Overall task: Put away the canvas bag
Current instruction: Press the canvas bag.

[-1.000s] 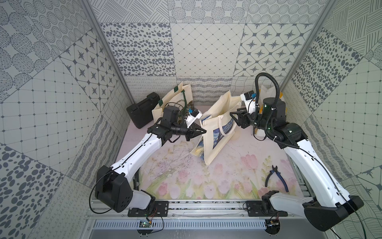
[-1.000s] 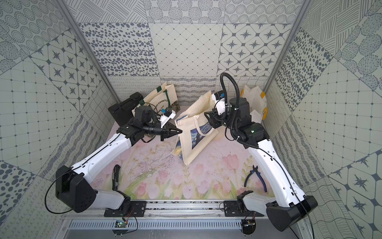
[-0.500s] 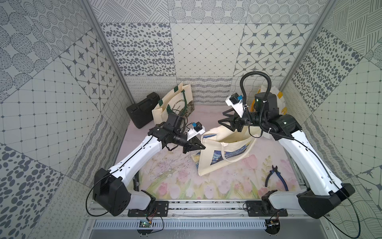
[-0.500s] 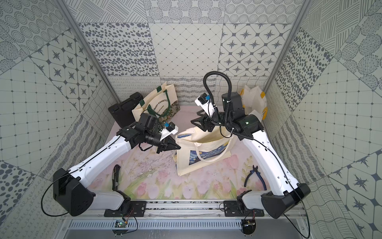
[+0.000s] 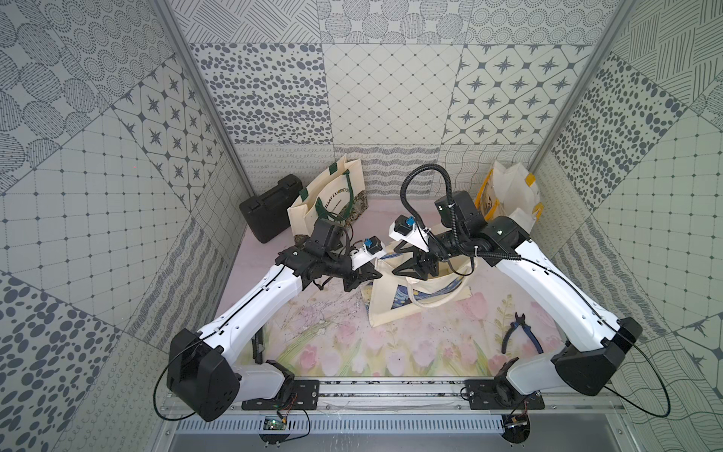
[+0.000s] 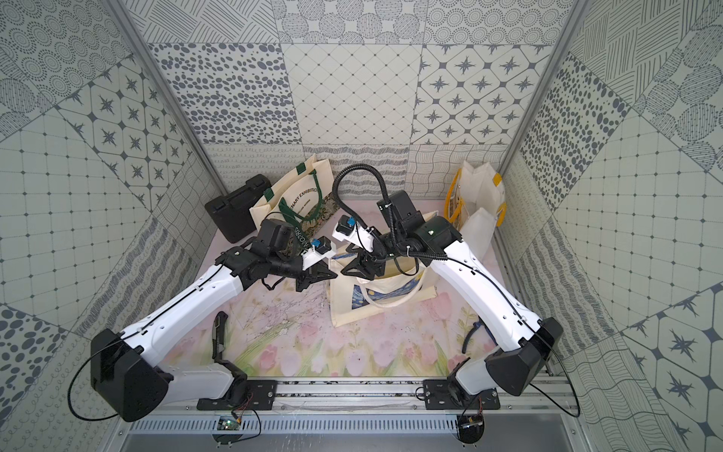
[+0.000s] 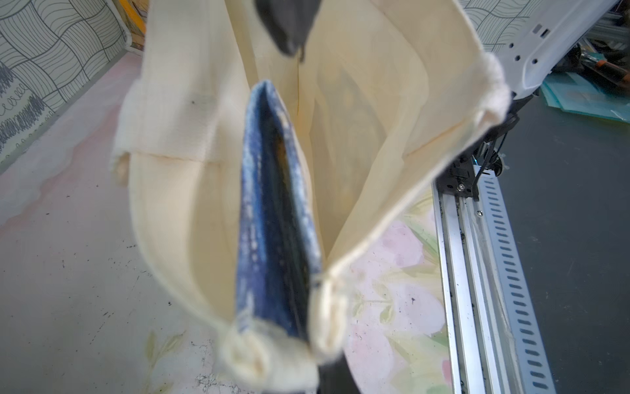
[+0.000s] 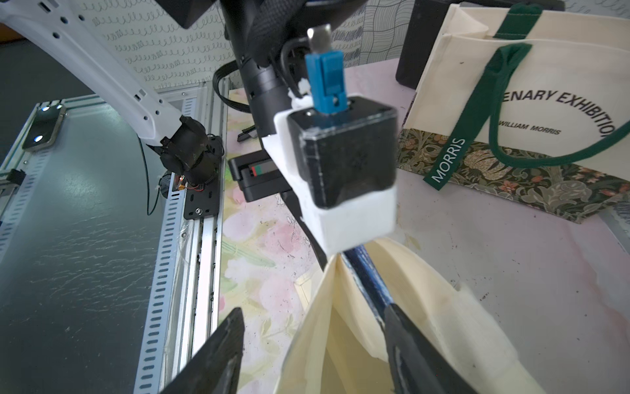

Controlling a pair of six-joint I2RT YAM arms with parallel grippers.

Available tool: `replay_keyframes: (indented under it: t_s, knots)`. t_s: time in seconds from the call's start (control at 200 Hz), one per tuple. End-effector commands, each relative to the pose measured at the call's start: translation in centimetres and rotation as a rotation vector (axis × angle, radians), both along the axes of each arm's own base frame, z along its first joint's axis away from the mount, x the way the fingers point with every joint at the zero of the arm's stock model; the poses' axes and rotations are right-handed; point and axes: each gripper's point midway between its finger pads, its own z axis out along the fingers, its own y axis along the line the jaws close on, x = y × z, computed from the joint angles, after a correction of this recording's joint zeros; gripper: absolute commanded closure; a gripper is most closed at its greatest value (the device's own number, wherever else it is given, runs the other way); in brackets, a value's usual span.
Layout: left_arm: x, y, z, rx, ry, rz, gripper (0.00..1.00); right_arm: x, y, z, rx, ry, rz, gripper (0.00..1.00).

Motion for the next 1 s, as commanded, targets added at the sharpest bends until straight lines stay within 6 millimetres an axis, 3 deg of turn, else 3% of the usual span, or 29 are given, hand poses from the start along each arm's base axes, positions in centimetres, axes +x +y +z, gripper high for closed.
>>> replay_keyframes:
  t_s: [0.0, 0.175, 0.345, 0.54, 0.996]
  knots:
    - [1.4, 0.4, -0.5, 0.038, -0.056, 0.052, 1.0, 0.4, 1.0, -0.9, -0.049, -0.049, 0.022, 0.33]
    - [1.2, 0.4, -0.1, 0.011, -0.084, 0.055, 1.0, 2.9, 2.0, -1.7, -0.063, -0.115, -0.048, 0.31]
    - [0.7, 0.6, -0.1, -0.002, -0.114, 0.042, 1.0, 4.2, 2.4, -1.1, -0.048, -0.169, -0.077, 0.3]
    - [-0.1, 0.9, -0.4, 0.003, -0.122, 0.023, 1.0, 4.1, 2.4, 0.5, -0.013, -0.21, -0.069, 0.28]
    - [-0.6, 1.4, 0.4, -0.007, -0.206, 0.01, 1.0, 1.5, 4.0, -3.2, -0.099, 0.005, 0.149, 0.24]
